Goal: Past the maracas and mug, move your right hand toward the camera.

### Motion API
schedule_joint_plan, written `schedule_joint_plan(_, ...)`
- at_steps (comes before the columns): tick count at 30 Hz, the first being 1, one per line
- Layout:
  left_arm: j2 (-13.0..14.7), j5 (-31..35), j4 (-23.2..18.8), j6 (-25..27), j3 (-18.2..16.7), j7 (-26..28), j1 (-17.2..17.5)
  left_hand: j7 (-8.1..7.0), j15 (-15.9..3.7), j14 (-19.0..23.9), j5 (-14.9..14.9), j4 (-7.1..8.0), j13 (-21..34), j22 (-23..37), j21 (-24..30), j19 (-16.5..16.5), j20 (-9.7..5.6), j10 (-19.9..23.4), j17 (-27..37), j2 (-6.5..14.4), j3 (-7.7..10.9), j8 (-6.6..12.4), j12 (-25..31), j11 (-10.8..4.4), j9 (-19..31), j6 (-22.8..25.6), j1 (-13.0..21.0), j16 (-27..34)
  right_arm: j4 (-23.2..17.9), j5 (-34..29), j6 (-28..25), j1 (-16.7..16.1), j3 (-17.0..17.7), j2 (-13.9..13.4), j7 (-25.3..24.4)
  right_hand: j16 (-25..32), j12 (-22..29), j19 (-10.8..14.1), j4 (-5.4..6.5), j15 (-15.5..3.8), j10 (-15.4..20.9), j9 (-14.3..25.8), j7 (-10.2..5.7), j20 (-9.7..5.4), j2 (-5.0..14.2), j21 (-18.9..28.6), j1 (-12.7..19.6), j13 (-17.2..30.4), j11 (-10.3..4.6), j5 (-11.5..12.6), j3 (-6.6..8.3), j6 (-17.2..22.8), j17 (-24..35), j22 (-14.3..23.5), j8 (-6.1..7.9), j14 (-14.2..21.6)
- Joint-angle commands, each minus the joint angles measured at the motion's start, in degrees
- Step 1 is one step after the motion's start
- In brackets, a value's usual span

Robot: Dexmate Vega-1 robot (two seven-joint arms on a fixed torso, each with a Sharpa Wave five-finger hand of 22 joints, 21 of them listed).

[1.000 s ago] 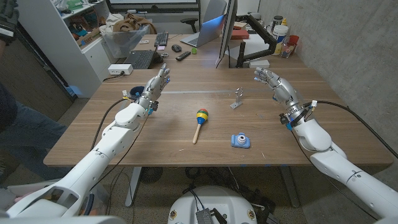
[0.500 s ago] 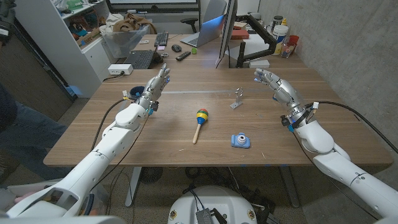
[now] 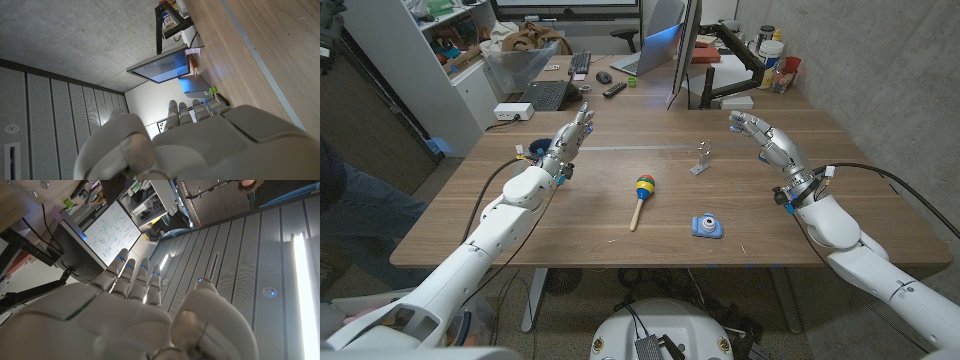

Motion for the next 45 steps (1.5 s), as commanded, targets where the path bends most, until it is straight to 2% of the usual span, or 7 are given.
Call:
schedule_joint_plan(1, 0.33, 0.16, -0.44, 0.7, 0.15, -0.12, -0.16, -0.09, 0.2, 0.34, -0.23, -0.07, 0.23, 0.32, -0.22, -0.07, 0.73, 0.31, 0.29, 0.59, -0.51, -0.06, 0.58, 0.19, 0.13, 0.43, 0.41, 0.52, -1.19, -3.25, -1.05, -0.99, 0.98, -0.45, -1.71, -0.17, 0.13, 0.12, -0.17, -0.17, 0.27, 0.12, -0.46, 0.24, 0.02, -0.49, 0.74, 0.15, -0.66, 0.37, 0.06, 0.38, 0.16, 0.21, 0.22, 0.13)
schedule_joint_plan(7, 0.19, 0.44, -0.17, 0.67, 0.36, -0.05, -0.47, 0.01, 0.38, 0.37, -0.26, -0.06, 0.23, 0.32, -0.22, -0.02, 0.32, 0.42, 0.28, 0.62, -0.55, -0.07, 0.6, 0.33, 0.13, 0.47, 0.44, 0.52, -1.37, -4.49, -1.01, -1.29, 1.24, -0.33, -2.44, -0.17, 0.11, -0.13, -0.22, -0.19, 0.32, 0.12, -0.62, 0.22, 0.09, -0.74, 0.76, 0.15, -0.61, 0.38, 0.08, 0.71, 0.18, 0.22, 0.31, 0.14)
schedule_joint_plan(19, 0.05, 0.62, 0.01, 0.63, 0.39, 0.18, -0.68, -0.05, 0.38, 0.29, -0.32, -0.03, 0.22, 0.33, -0.29, -0.08, 0.32, 0.5, 0.28, 0.67, -0.67, -0.09, 0.58, 0.01, 0.14, 0.58, 0.5, 0.47, -1.83, -9.51, -1.5, -2.22, 2.13, -0.19, -4.86, -0.11, 0.13, -0.39, -0.4, 0.2, 0.64, 0.14, -1.69, 0.62, 0.23, -1.34, 0.83, 0.15, -0.77, 0.43, 0.13, 1.7, 0.19, 0.24, 0.52, 0.45)
schedule_joint_plan(23, -0.13, -0.03, 0.09, 0.47, 0.2, -0.32, -0.82, -0.05, 0.37, 0.29, -0.34, -0.03, 0.22, 0.33, -0.3, -0.1, 0.36, 0.45, 0.28, 0.68, -0.7, -0.09, 0.55, 0.06, 0.14, 0.61, 0.51, 0.47, -1.45, -9.43, -1.18, -2.22, 2.03, 0.27, -5.19, -0.09, 0.17, -0.31, -0.46, 0.13, 0.83, 0.15, -1.88, 0.6, 0.29, -1.46, 0.88, 0.15, -0.91, 0.45, 0.17, 1.93, 0.19, 0.24, 0.56, 0.55)
schedule_joint_plan(36, -0.14, 0.36, 0.41, 1.05, 0.69, -0.72, -2.23, -0.03, 0.32, 0.26, -0.39, 0.0, 0.22, 0.33, -0.35, -0.15, 0.39, 0.44, 0.28, 0.75, -0.79, -0.15, 0.51, -0.09, 0.14, 0.58, 0.57, 0.45, 0.08, -10.42, 0.54, -1.76, 1.88, 1.41, -6.04, -0.02, 0.18, -0.17, -0.57, -0.02, 1.04, 0.16, -1.95, 0.61, 0.4, -1.69, 0.95, 0.15, -0.95, 0.5, 0.22, 1.89, 0.19, 0.25, 0.42, 0.88)
schedule_joint_plan(45, -0.35, -0.01, 1.23, 1.22, 0.91, -1.53, -3.03, 0.18, 0.3, 0.32, -0.44, 0.02, 0.22, 0.33, -0.37, -0.15, 0.4, 0.49, 0.28, 0.82, -0.86, -0.21, 0.5, -0.11, 0.14, 0.51, 0.63, 0.47, -0.08, -14.13, 0.7, -2.16, 2.36, 2.07, -7.75, 0.07, 0.23, 0.01, -0.67, -0.45, 1.32, 0.16, -2.16, 0.51, 0.48, -1.89, 1.0, 0.15, -0.87, 0.54, 0.26, 1.8, 0.2, 0.26, 0.3, 1.27)
